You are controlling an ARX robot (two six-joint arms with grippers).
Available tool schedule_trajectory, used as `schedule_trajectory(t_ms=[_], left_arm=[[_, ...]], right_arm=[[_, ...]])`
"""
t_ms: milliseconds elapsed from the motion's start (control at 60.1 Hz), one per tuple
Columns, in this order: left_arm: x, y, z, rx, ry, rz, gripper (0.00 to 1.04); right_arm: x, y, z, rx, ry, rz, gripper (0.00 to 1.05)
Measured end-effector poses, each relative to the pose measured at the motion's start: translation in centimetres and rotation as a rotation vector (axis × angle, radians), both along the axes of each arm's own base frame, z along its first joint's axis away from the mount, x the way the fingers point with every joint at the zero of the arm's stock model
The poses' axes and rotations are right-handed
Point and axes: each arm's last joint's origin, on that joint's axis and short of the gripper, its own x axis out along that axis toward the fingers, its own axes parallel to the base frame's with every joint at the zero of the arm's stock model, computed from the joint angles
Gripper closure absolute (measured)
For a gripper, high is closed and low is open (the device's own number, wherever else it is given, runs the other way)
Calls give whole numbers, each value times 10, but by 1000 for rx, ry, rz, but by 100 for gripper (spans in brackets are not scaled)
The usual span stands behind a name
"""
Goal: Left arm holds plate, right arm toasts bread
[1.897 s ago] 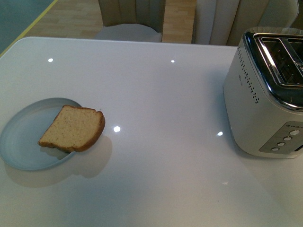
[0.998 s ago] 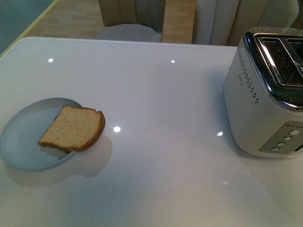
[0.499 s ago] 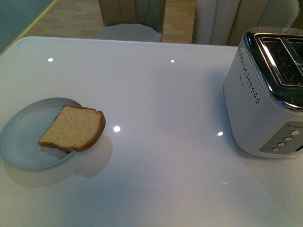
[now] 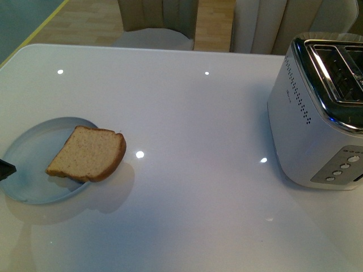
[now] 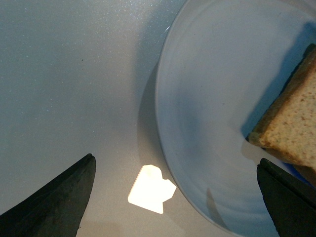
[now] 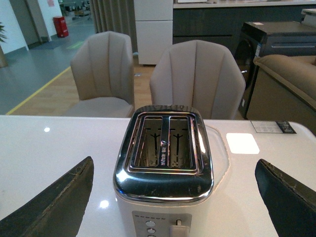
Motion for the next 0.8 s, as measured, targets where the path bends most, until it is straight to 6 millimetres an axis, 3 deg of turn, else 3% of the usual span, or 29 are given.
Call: schedule_trajectory(t_ms=[333, 632, 799], left_arm=[[32, -1, -17, 84, -1, -21, 7], [48, -6, -28, 108, -6, -34, 7], [53, -7, -31, 130, -11, -50, 31]], right_arm=[[0, 0, 0, 0, 0, 0, 9], [0, 0, 0, 0, 0, 0, 9], [0, 0, 0, 0, 0, 0, 9]])
